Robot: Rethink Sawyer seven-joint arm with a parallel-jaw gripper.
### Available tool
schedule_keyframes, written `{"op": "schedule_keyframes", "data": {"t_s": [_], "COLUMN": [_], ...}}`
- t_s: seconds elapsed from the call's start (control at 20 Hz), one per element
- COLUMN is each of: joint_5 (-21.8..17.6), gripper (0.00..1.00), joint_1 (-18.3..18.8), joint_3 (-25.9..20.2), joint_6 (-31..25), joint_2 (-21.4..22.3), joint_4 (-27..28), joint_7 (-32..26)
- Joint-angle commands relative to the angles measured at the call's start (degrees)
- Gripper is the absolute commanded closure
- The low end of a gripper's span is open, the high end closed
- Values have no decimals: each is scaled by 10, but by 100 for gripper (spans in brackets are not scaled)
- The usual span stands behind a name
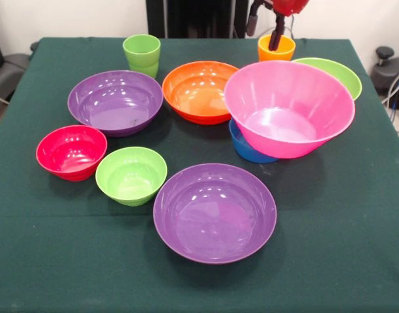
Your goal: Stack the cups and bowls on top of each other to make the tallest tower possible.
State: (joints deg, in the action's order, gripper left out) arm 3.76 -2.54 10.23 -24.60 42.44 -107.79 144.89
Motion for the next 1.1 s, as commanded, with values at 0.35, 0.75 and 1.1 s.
{"op": "schedule_keyframes", "data": {"t_s": [0.35, 0.75, 1.1], "joint_5": [-13, -12, -11], "gripper": [0, 0, 0], "joint_1": [2, 18, 10], "joint_3": [-47, -54, -43], "joint_6": [54, 27, 9], "joint_2": [-21, -11, -12], "joint_4": [8, 23, 39], "joint_7": [27, 8, 15]}}
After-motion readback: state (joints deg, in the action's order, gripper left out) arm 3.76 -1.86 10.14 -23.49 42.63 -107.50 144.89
